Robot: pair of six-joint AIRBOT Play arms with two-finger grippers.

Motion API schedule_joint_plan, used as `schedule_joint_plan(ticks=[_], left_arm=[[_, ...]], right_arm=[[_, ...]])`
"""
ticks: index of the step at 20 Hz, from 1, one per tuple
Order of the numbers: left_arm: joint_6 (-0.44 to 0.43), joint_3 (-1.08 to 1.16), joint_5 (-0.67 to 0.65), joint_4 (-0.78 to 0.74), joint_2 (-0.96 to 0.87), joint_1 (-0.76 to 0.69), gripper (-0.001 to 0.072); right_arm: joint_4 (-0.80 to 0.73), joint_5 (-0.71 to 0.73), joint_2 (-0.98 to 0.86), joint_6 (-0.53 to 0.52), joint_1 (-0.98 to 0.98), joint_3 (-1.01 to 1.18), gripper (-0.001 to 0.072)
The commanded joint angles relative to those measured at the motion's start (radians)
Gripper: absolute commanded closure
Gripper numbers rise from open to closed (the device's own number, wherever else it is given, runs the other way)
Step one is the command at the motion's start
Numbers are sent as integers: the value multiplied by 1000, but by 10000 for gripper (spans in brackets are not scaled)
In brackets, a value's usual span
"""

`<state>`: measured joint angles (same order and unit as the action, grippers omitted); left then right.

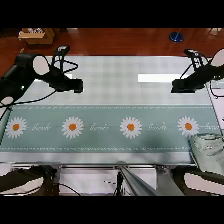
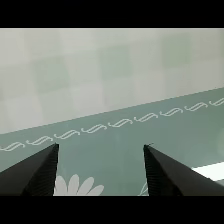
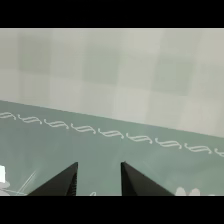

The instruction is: Fold the shirts.

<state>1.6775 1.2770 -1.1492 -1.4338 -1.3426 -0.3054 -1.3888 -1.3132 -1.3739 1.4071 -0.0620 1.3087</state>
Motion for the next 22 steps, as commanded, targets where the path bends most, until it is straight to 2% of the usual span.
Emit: schedule_joint_plan(ticks=[1, 5, 11, 22], left_arm=[[16, 18, -3, 21, -8, 0, 105], [15, 18, -3, 21, -22, 0, 105], [15, 18, -3, 20, -26, 0, 105], [15, 18, -3, 21, -27, 0, 105]], right_arm=[[-29, 66, 33, 22, 22, -6, 372], [-48, 191, 98, 103, 60, -37, 372], [-88, 116, 97, 105, 59, -88, 372], [-86, 121, 98, 104, 59, -139, 372]])
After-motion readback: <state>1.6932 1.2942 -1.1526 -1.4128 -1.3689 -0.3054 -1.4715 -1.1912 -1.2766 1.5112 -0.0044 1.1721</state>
